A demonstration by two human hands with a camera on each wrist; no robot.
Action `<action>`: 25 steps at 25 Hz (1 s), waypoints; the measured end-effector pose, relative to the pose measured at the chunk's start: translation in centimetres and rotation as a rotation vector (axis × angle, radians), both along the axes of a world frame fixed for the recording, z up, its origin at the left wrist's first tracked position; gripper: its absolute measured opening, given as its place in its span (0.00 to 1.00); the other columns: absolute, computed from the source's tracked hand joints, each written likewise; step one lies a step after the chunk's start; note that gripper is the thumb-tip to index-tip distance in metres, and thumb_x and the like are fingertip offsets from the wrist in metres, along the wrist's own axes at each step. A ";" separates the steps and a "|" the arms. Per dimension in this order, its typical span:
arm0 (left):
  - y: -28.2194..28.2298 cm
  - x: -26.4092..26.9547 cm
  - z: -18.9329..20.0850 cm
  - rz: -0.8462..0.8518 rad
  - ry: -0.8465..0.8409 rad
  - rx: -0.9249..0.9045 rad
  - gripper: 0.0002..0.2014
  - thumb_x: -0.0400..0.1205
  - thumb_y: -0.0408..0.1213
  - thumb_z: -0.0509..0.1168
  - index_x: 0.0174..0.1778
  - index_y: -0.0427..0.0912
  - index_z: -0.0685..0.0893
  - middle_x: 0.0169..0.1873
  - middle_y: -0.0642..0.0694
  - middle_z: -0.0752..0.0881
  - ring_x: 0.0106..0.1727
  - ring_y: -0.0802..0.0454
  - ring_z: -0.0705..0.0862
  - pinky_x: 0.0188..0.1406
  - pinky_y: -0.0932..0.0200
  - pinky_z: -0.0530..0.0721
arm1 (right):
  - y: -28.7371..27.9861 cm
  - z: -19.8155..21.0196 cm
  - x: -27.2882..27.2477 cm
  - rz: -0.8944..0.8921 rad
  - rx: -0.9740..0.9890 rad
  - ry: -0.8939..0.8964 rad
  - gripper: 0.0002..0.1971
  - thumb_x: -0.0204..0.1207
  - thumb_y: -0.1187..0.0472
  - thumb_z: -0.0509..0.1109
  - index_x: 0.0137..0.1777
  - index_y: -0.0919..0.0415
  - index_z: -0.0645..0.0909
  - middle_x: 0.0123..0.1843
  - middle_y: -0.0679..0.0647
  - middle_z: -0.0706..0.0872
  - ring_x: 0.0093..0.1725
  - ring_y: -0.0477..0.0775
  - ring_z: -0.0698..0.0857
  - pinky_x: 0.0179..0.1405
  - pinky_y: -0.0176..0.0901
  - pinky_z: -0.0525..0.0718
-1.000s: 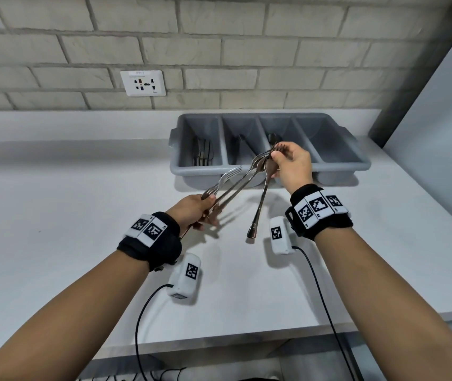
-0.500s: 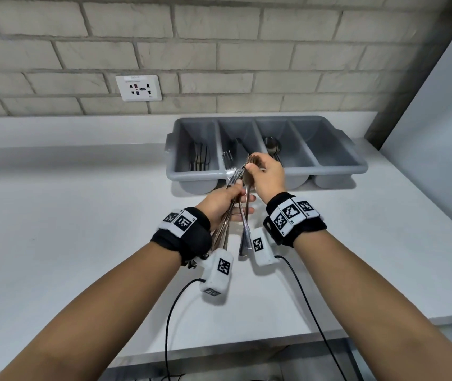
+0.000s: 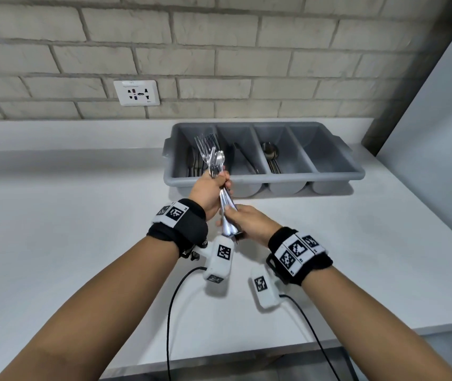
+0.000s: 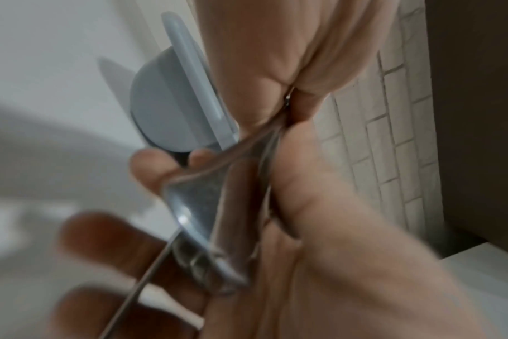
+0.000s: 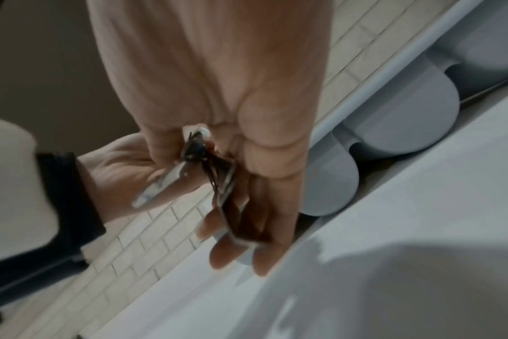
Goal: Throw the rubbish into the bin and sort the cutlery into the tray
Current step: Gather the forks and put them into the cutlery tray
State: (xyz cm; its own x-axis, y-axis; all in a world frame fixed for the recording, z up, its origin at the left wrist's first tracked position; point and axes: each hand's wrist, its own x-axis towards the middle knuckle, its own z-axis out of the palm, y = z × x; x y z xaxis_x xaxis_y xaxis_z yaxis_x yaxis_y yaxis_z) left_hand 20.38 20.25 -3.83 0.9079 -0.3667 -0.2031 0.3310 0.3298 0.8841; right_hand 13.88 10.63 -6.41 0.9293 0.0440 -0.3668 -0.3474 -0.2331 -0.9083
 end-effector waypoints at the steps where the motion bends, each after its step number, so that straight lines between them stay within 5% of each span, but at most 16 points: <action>1: -0.1 0.1 0.3 0.009 0.008 -0.029 0.13 0.87 0.28 0.47 0.39 0.42 0.71 0.31 0.49 0.72 0.27 0.58 0.71 0.28 0.65 0.75 | 0.2 -0.5 -0.4 0.010 0.001 0.009 0.17 0.82 0.47 0.57 0.53 0.59 0.79 0.41 0.53 0.82 0.36 0.51 0.82 0.38 0.46 0.82; 5: 0.4 1.1 1.5 0.039 0.053 -0.108 0.13 0.88 0.37 0.49 0.39 0.44 0.73 0.29 0.50 0.72 0.22 0.60 0.74 0.28 0.64 0.75 | 0.2 -0.8 -0.4 -0.057 0.021 -0.060 0.14 0.83 0.51 0.58 0.39 0.58 0.74 0.31 0.51 0.73 0.26 0.48 0.72 0.22 0.37 0.73; 10: -0.3 -0.2 0.5 -0.031 0.018 -0.084 0.15 0.88 0.37 0.49 0.36 0.42 0.72 0.27 0.49 0.75 0.18 0.62 0.79 0.32 0.61 0.78 | 0.7 0.6 0.6 -0.165 0.082 -0.172 0.11 0.82 0.60 0.59 0.39 0.56 0.78 0.31 0.51 0.76 0.30 0.48 0.74 0.32 0.37 0.71; 16: -0.4 -0.6 0.8 -0.067 -0.076 0.129 0.13 0.88 0.36 0.51 0.38 0.42 0.72 0.33 0.49 0.76 0.32 0.55 0.77 0.27 0.67 0.80 | 0.9 1.2 -0.3 -0.124 -0.019 -0.214 0.15 0.86 0.62 0.51 0.37 0.56 0.72 0.31 0.51 0.76 0.23 0.45 0.77 0.20 0.36 0.73; 20: -0.8 -1.9 0.1 -0.283 -0.145 0.278 0.16 0.88 0.37 0.50 0.40 0.42 0.80 0.48 0.44 0.84 0.38 0.55 0.79 0.37 0.62 0.78 | 0.2 0.7 -0.3 -0.188 -0.132 -0.313 0.13 0.86 0.63 0.49 0.43 0.55 0.72 0.30 0.52 0.75 0.20 0.46 0.75 0.10 0.31 0.69; 23: -1.5 -2.4 0.6 -0.250 -0.096 0.236 0.16 0.88 0.36 0.49 0.37 0.42 0.76 0.61 0.40 0.82 0.36 0.58 0.83 0.32 0.65 0.78 | -0.6 0.1 -0.7 -0.242 -0.062 -0.338 0.17 0.86 0.64 0.51 0.37 0.50 0.73 0.31 0.52 0.77 0.14 0.35 0.76 0.10 0.26 0.69; 25: -2.2 -2.6 0.9 -0.248 -0.077 0.235 0.15 0.88 0.37 0.49 0.37 0.43 0.74 0.64 0.40 0.83 0.35 0.57 0.83 0.29 0.63 0.75 | -0.9 0.2 -1.0 -0.293 -0.035 -0.345 0.15 0.86 0.63 0.51 0.43 0.56 0.77 0.34 0.53 0.80 0.18 0.32 0.80 0.17 0.25 0.76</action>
